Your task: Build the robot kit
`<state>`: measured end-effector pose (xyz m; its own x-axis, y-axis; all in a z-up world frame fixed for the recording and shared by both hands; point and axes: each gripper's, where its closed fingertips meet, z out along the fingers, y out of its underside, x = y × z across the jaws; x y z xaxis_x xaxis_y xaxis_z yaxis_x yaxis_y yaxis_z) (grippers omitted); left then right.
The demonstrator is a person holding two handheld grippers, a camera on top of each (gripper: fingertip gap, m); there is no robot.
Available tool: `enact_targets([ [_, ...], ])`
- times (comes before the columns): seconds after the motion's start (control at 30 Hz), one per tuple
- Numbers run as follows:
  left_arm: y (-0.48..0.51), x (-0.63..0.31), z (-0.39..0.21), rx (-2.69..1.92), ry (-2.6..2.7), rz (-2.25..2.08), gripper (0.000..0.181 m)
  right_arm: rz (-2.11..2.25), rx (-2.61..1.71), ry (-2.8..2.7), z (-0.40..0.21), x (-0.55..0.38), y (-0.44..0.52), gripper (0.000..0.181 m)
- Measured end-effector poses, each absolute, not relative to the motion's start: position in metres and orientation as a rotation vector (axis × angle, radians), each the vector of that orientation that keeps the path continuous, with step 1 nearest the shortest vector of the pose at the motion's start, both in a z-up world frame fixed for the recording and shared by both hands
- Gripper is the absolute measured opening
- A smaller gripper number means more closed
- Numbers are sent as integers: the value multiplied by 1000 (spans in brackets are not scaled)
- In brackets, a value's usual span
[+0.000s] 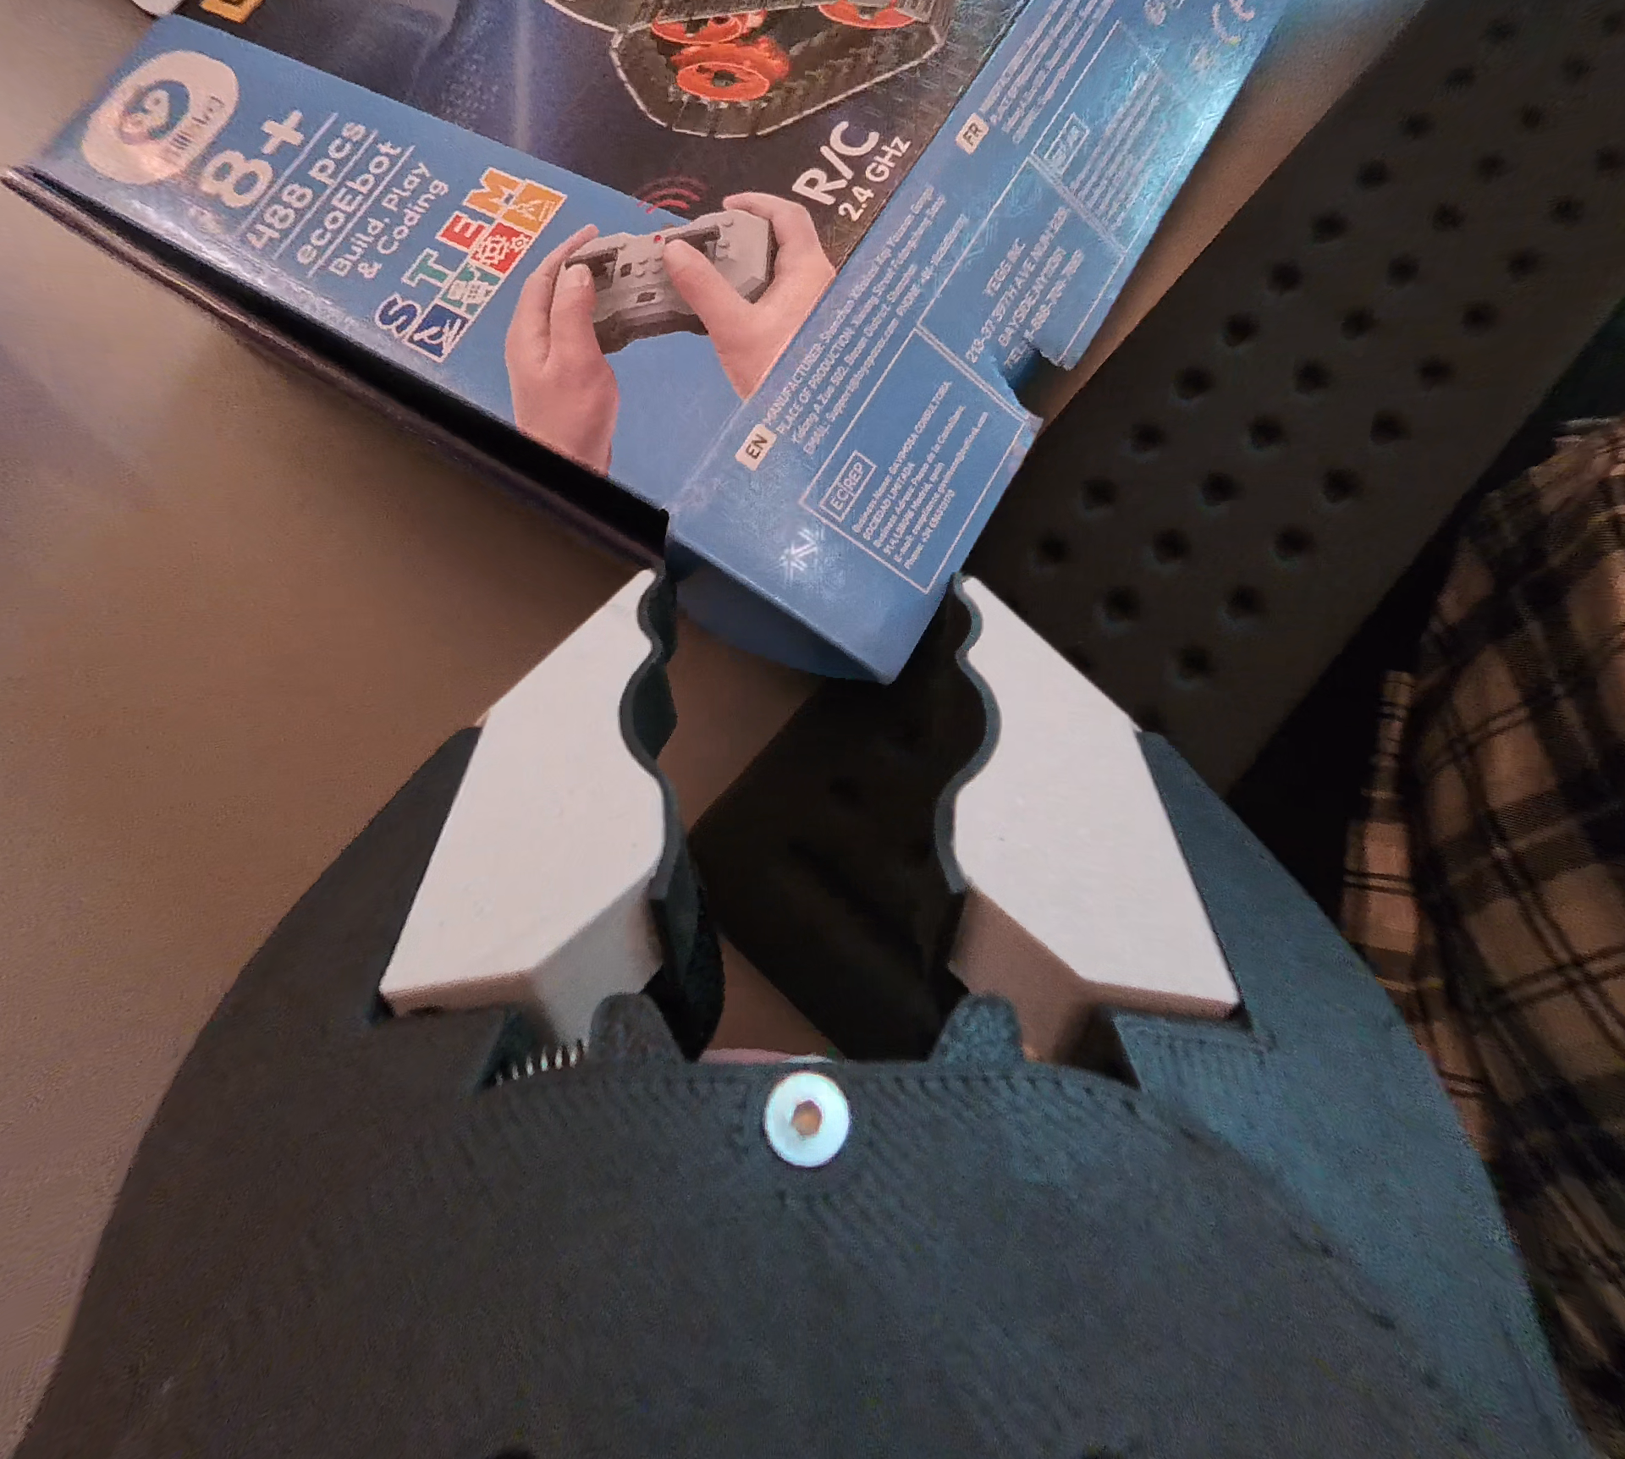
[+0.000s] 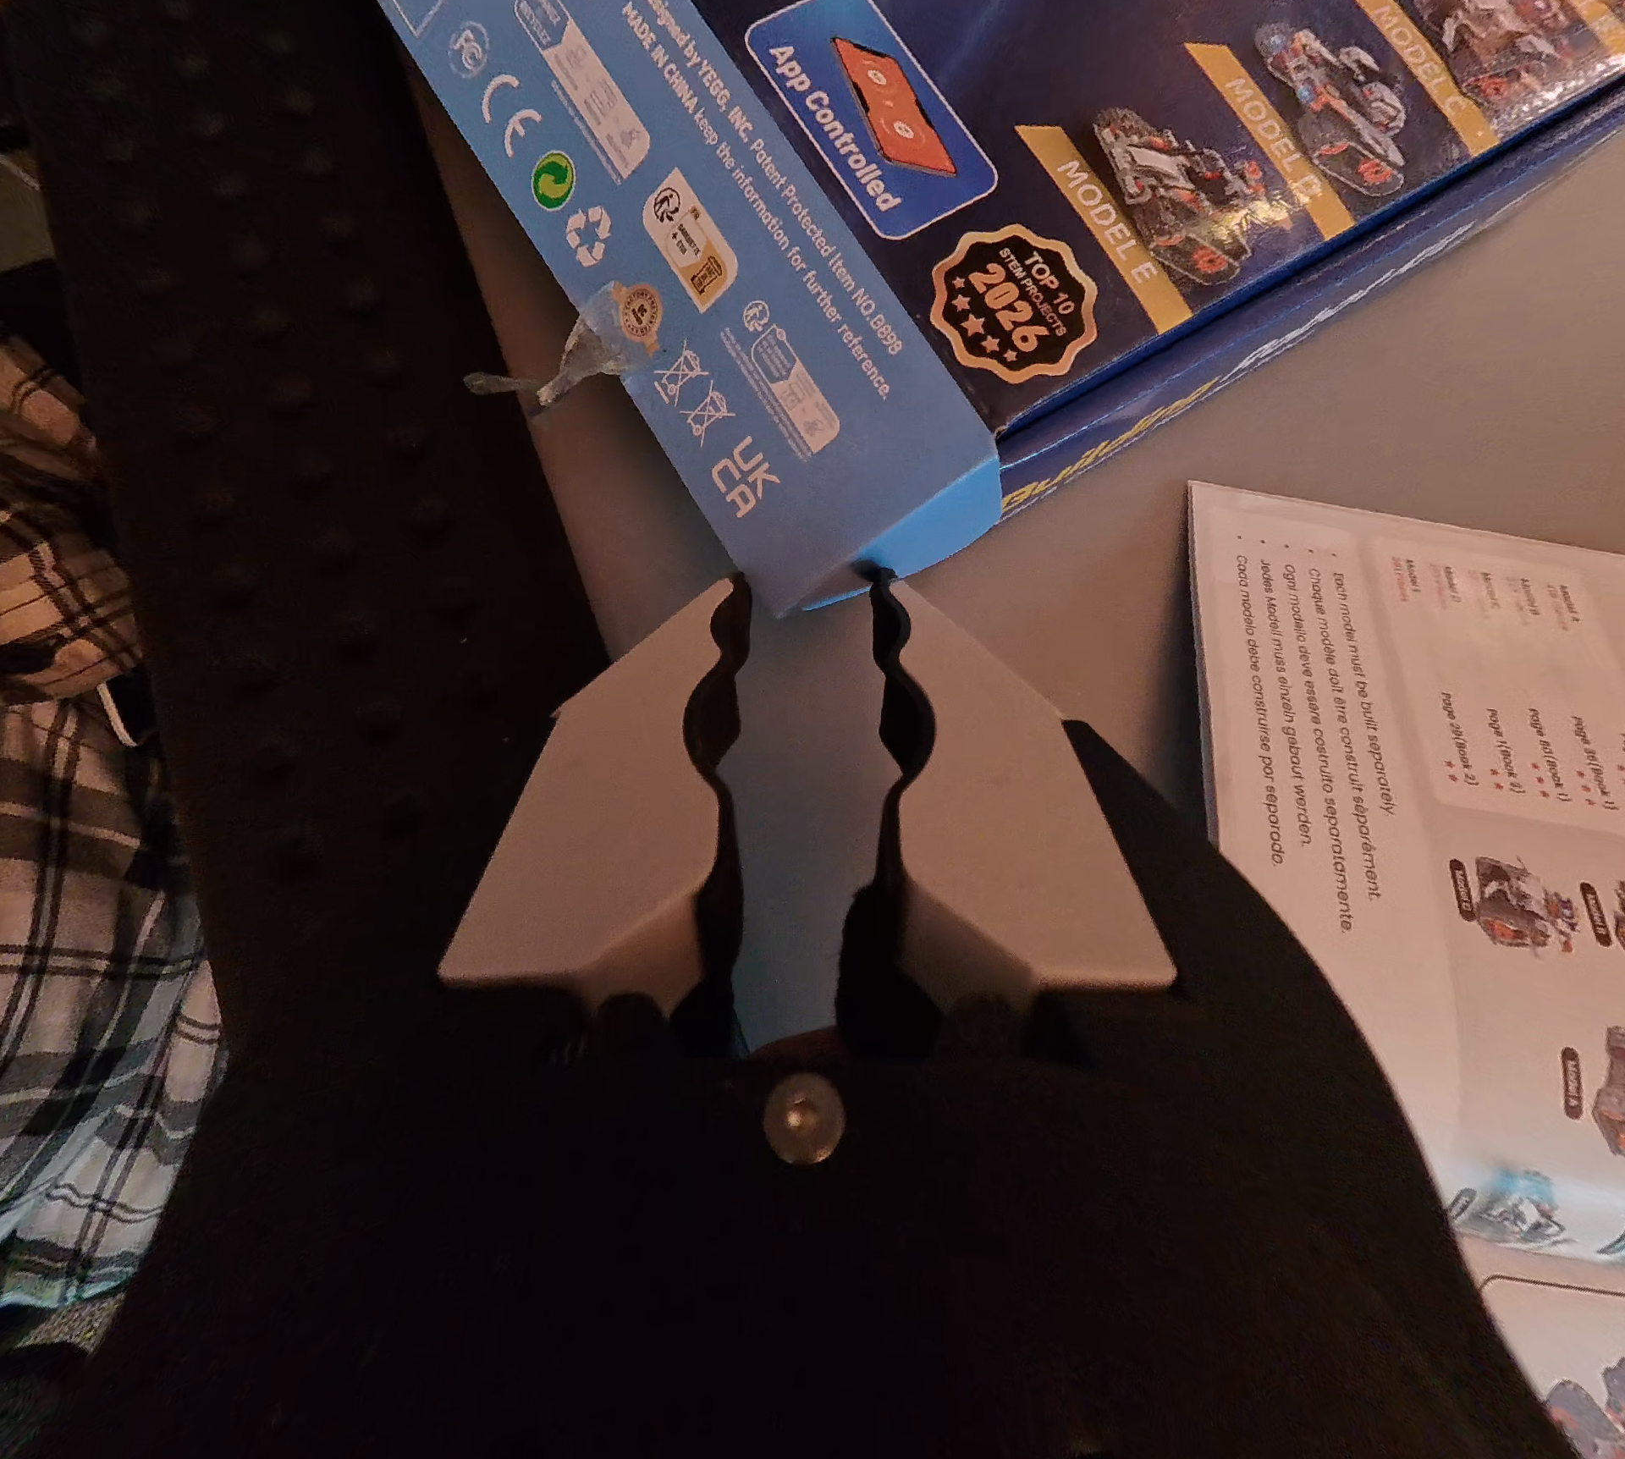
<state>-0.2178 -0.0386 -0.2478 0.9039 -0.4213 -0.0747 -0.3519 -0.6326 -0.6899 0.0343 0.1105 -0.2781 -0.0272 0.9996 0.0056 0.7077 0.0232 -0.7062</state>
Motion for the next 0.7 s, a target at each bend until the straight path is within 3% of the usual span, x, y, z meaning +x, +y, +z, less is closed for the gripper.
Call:
enact_targets([
  [0.7,-51,-215,-266,-2520,417,-440,59,1027,-1961,-1857,-281,36,81,26],
])
